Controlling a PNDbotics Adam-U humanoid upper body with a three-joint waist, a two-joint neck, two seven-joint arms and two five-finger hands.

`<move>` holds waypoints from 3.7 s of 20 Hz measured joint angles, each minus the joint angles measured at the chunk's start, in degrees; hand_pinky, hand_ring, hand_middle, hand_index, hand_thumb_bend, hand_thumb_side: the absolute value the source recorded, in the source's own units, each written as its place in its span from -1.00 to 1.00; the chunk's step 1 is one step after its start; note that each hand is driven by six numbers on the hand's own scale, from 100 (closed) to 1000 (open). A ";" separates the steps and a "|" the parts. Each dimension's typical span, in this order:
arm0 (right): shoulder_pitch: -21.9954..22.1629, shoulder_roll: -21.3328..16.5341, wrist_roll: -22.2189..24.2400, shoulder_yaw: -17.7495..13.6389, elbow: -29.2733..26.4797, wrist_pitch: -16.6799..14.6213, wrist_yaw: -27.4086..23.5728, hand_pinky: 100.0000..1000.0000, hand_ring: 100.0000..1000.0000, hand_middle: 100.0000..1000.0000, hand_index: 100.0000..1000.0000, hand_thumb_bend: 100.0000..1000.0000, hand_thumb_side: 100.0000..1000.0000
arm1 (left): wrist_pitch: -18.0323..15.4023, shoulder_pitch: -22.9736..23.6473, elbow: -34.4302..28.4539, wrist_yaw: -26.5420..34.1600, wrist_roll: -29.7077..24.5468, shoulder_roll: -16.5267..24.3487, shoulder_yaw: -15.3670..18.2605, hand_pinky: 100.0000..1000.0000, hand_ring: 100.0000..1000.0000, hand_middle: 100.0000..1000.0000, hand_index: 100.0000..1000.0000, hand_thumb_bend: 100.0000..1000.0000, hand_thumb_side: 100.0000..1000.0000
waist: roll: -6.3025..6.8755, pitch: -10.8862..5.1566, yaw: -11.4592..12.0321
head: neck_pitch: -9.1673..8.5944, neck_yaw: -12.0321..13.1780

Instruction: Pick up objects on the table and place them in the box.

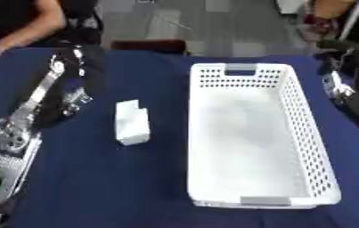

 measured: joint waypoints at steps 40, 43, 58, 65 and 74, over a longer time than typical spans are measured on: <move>0.03 0.00 -0.08 -0.01 0.00 0.08 0.00 0.17 0.47 0.55 0.68 -1.00 0.24 | 3.81 -2.19 -0.02 -15.80 -2.75 2.40 -0.31 -0.10 0.11 0.45 0.64 0.34 0.53 | 0.36 -0.02 -0.21 | 3.78 0.56; 0.06 0.00 -0.08 -0.01 0.00 0.08 0.00 0.17 0.47 0.55 0.68 -1.00 0.24 | 4.09 -3.63 -0.02 -18.53 -4.23 3.69 -0.83 -0.07 0.14 0.49 0.66 0.36 0.53 | 0.47 -0.07 -0.32 | 3.77 0.56; 0.09 0.00 0.25 0.06 0.01 0.10 0.00 0.17 0.47 0.55 0.68 -1.00 0.24 | -0.84 -15.02 6.44 -35.79 -20.93 11.33 -9.99 -0.01 0.14 0.56 0.68 0.44 0.51 | 0.95 -0.73 -0.97 | 3.64 0.83; 0.09 -0.01 0.38 0.06 0.01 0.01 0.00 0.17 0.47 0.55 0.68 -1.00 0.25 | -1.90 -15.71 10.11 -36.65 -22.57 11.13 -11.37 0.06 0.22 0.56 0.68 0.45 0.53 | 0.91 -0.73 -1.04 | 3.52 0.99; 0.09 -0.01 0.38 0.06 0.01 0.00 0.00 0.17 0.47 0.55 0.68 -1.00 0.25 | -2.12 -15.95 13.74 -37.10 -22.80 10.64 -11.72 0.04 0.22 0.55 0.67 0.46 0.53 | 0.83 -0.73 -1.03 | 3.52 1.00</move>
